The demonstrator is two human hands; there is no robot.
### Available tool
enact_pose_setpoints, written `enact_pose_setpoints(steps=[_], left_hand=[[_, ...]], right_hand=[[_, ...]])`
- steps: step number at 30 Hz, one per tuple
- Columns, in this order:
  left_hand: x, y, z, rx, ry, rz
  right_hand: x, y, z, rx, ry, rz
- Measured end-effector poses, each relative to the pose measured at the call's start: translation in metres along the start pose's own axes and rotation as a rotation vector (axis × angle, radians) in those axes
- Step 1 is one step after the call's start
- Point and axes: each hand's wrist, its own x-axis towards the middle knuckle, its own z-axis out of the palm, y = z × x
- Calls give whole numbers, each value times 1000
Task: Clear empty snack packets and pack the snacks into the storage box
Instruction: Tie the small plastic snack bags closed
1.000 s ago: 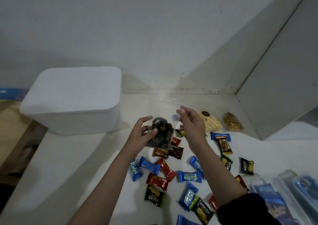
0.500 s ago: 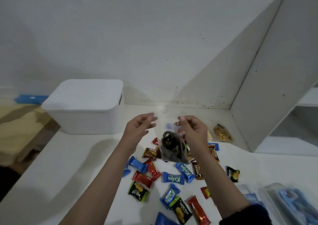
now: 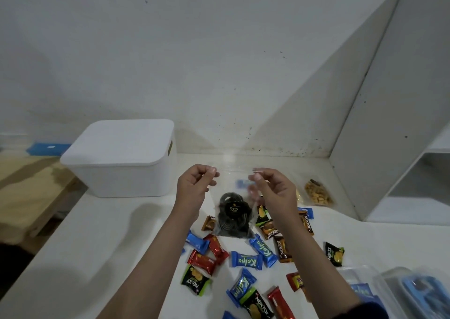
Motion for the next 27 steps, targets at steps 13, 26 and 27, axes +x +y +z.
enact_pose_setpoints(steps=[13,26,27], left_hand=[[14,9,9,222,-81,166],[18,9,12,378,-164,178],[18,9,11,362,-167,171]], right_hand=[[22,12,-2,-458,-14,-107],[39,-4,3,-680,-218,-251],[39,-5,5,-683,-230,-258]])
